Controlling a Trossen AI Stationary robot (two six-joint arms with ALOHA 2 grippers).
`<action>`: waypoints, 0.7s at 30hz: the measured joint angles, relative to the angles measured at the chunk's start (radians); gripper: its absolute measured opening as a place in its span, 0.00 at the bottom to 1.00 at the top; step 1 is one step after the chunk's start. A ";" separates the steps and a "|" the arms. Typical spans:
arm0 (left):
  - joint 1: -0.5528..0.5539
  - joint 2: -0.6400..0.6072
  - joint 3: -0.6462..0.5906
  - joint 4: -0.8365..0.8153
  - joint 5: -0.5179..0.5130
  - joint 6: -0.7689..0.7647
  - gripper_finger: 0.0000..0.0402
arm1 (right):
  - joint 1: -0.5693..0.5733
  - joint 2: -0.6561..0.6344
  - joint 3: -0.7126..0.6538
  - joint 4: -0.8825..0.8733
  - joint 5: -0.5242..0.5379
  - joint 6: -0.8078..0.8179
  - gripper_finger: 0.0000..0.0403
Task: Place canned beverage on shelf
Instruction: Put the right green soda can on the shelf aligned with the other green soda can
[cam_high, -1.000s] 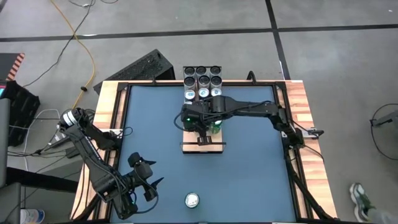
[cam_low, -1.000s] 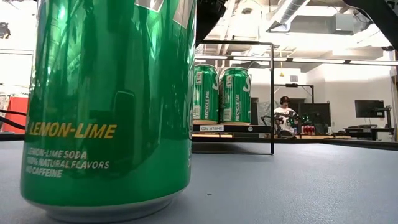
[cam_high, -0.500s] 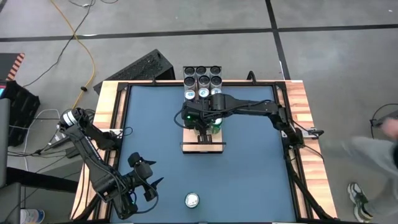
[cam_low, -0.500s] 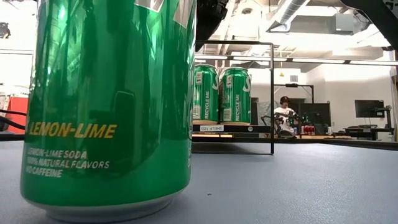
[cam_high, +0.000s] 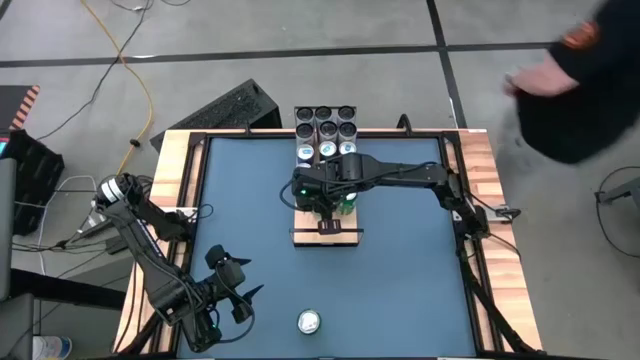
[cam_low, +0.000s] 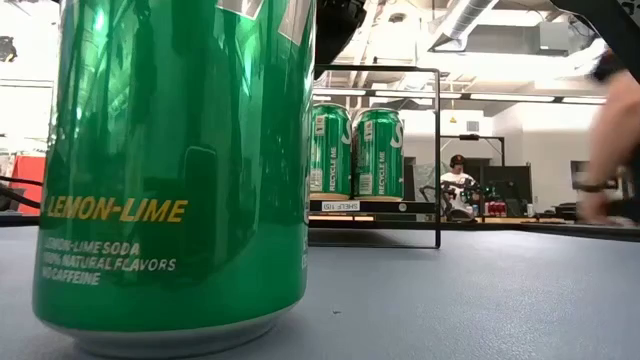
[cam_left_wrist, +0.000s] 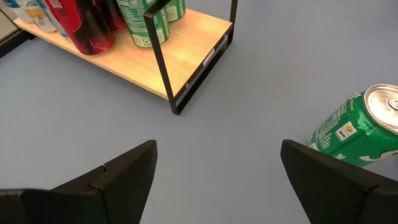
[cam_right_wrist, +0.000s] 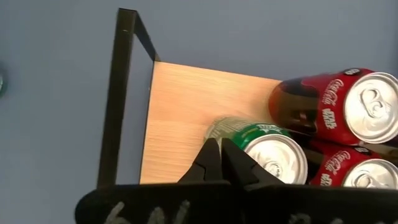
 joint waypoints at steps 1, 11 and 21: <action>0.000 0.000 0.000 0.000 0.000 0.000 0.82 | 0.001 0.000 0.000 0.000 0.000 0.001 0.00; 0.000 0.000 0.000 -0.006 -0.009 -0.004 0.82 | 0.009 0.004 -0.083 0.018 0.000 0.020 0.00; 0.000 0.000 0.000 -0.009 -0.013 -0.009 0.82 | 0.000 0.001 -0.082 0.016 0.023 0.008 0.00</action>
